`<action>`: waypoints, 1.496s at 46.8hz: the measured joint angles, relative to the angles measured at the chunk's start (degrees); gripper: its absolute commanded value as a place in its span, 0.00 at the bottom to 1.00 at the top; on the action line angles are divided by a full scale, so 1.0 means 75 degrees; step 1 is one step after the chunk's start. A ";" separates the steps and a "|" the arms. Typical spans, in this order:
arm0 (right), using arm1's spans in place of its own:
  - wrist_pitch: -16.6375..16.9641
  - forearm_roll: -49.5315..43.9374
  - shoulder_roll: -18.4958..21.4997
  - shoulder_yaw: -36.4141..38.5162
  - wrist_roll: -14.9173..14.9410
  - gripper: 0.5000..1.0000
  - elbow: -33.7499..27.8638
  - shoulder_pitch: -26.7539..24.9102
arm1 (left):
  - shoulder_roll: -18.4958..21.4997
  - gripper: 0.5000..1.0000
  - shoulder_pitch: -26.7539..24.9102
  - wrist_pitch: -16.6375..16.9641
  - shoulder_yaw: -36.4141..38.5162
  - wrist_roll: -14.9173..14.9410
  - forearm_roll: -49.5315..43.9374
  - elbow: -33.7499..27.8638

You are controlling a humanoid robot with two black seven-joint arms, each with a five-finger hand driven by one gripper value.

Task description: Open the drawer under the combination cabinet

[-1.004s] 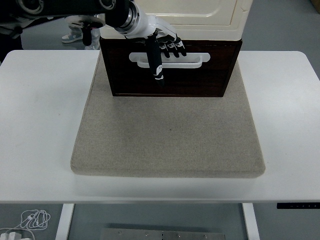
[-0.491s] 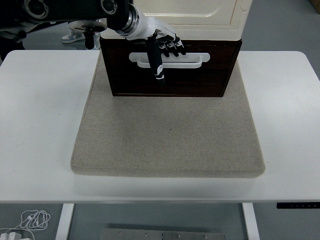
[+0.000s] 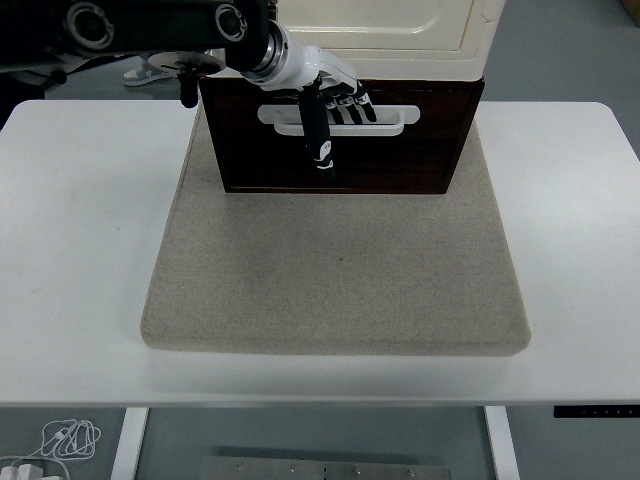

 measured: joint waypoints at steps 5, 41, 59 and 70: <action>0.0000 0.0000 0.0000 0.0000 0.0002 0.85 -0.0002 0.0001 | -0.0005 1.00 0.0050 0.0001 0.0001 0.0000 0.0004 0.0017; 0.0000 0.0000 0.0000 0.0000 0.0001 0.85 -0.0004 0.0000 | -0.0104 1.00 0.0201 -0.0103 0.0007 -0.0001 0.0073 0.0106; 0.0000 0.0000 0.0000 0.0000 -0.0001 0.85 -0.0005 0.0000 | -0.0088 1.00 0.0165 -0.0338 -0.0097 0.0001 0.0086 0.0040; 0.0000 0.0000 0.0000 0.0000 0.0002 0.85 -0.0004 0.0000 | -0.0059 1.00 0.0102 -0.0427 -0.0123 0.0001 0.0086 -0.0085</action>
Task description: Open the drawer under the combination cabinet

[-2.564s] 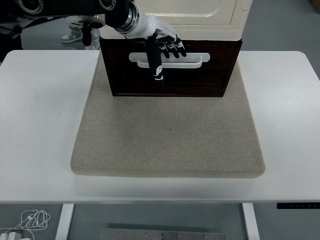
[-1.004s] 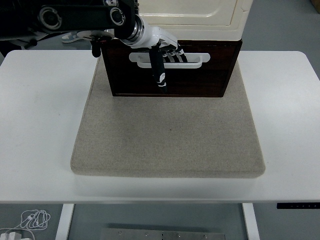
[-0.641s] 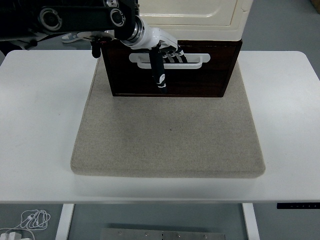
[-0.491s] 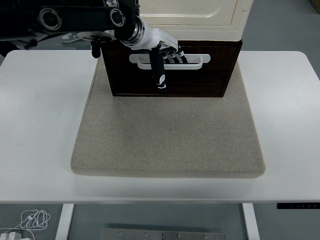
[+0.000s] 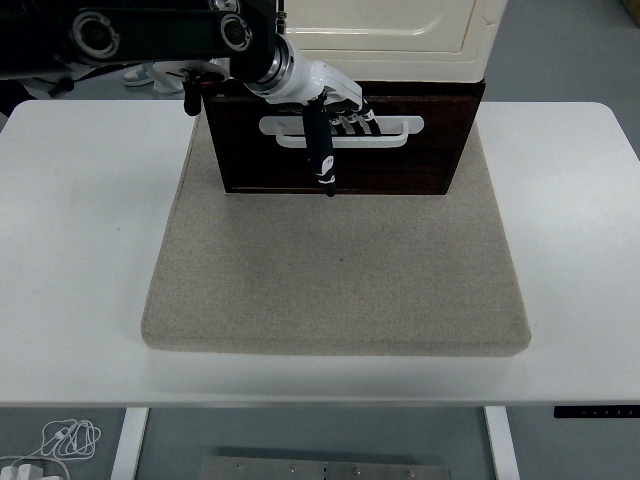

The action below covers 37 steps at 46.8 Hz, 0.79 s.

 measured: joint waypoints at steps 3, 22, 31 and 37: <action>0.0000 0.0000 0.0000 0.0000 0.0000 0.85 0.0000 0.0000 | 0.0017 1.00 -0.0022 -0.0003 -0.0001 0.0000 0.0000 -0.0071; 0.0000 0.0000 0.0000 0.0000 -0.0005 0.85 0.0000 0.0000 | 0.0144 1.00 -0.0126 -0.0235 -0.0122 -0.0005 -0.0001 -0.0272; 0.0000 0.0000 0.0000 0.0000 -0.0002 0.85 0.0001 0.0000 | 0.0207 1.00 -0.0178 -0.0407 -0.0142 -0.0008 -0.0001 -0.0273; 0.0000 0.0000 0.0000 0.0000 -0.0001 0.85 0.0000 0.0000 | 0.0313 1.00 -0.0283 -0.0523 -0.0199 -0.0003 -0.0001 -0.0400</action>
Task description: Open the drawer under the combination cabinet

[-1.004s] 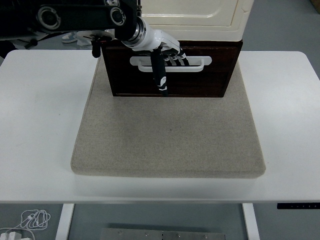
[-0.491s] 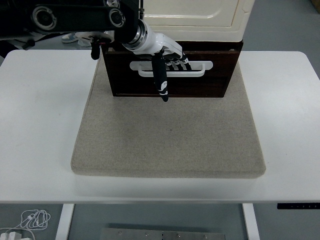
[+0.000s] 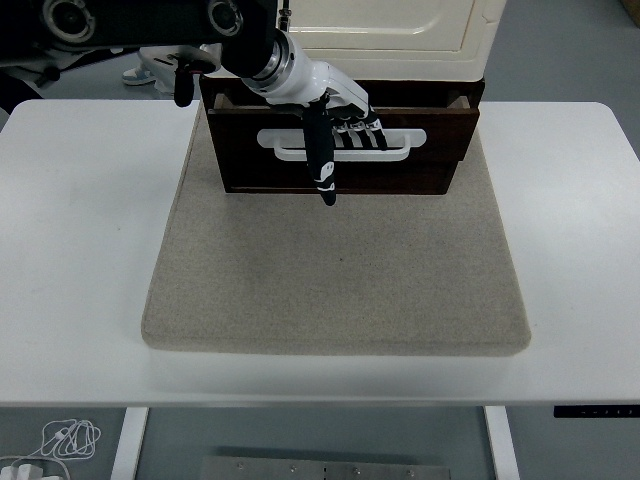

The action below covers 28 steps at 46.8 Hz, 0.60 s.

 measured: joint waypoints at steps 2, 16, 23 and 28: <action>0.0000 0.0000 0.0000 0.0000 -0.0001 0.85 -0.0001 0.0000 | 0.0026 1.00 -0.0011 -0.0013 -0.0002 0.0001 0.0000 -0.0057; 0.0000 0.0000 0.0000 0.0000 -0.0006 0.85 0.0005 0.0000 | 0.0260 1.00 -0.0054 -0.0275 0.0000 0.0098 0.0000 -0.0195; 0.0000 0.0000 0.0000 0.0000 -0.0002 0.85 0.0004 0.0000 | 0.0325 1.00 -0.0119 -0.0364 0.0000 0.0098 0.0000 -0.0239; 0.0000 0.0000 0.0000 0.0000 -0.0002 0.85 0.0002 0.0000 | 0.0333 1.00 -0.0173 -0.0441 0.0000 0.0099 0.0000 -0.0281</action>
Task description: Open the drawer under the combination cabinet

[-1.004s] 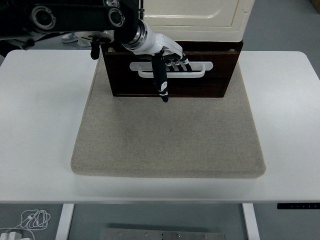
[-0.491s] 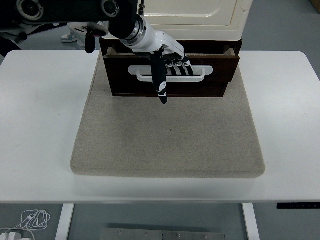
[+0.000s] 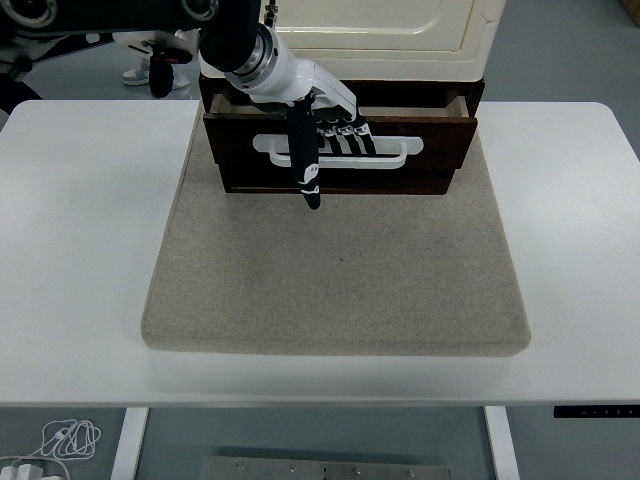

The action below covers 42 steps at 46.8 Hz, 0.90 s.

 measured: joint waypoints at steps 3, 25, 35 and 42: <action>0.0000 0.0000 0.0000 0.0000 0.0000 0.85 -0.0001 0.0000 | 0.0001 1.00 -0.0012 -0.0021 -0.0001 0.0005 0.0000 -0.0021; 0.0000 0.0000 0.0000 0.0000 0.0002 0.85 -0.0002 0.0000 | 0.0049 1.00 -0.0038 -0.0056 -0.0016 0.0008 -0.0007 -0.0181; 0.0000 0.0000 0.0000 0.0000 0.0001 0.85 0.0001 0.0000 | 0.0045 1.00 -0.0050 -0.0190 -0.0086 0.0042 -0.0037 -0.0217; 0.0000 0.0000 0.0000 0.0000 -0.0002 0.85 0.0000 0.0000 | 0.0046 1.00 -0.0091 -0.0190 -0.0098 0.0091 -0.0071 -0.0340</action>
